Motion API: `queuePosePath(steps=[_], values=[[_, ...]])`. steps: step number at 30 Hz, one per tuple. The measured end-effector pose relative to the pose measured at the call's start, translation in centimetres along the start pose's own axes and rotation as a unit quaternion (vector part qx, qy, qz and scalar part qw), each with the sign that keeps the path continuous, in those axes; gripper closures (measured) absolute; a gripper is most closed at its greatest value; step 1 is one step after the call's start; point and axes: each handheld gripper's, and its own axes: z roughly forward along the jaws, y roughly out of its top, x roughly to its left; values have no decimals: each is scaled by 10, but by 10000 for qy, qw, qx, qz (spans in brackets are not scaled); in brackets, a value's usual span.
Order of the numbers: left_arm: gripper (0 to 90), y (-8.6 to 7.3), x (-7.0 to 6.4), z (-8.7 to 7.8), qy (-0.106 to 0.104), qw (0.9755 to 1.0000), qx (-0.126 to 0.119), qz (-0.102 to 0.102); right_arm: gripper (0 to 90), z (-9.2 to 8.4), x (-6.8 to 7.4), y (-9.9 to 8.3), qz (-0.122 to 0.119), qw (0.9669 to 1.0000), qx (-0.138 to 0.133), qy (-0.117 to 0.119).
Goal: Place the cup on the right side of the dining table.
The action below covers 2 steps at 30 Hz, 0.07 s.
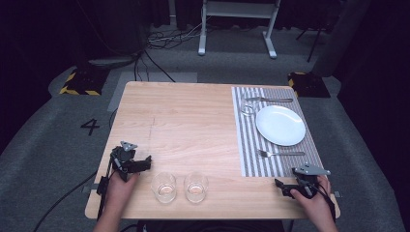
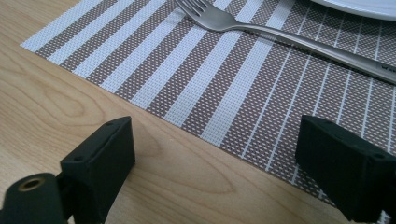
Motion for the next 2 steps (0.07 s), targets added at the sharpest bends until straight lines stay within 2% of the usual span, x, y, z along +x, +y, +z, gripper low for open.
queuePosePath(steps=[2], values=[[83,0,0,0,0,10000,0,-1,122,0,0,0,1,10000,-5,1]])
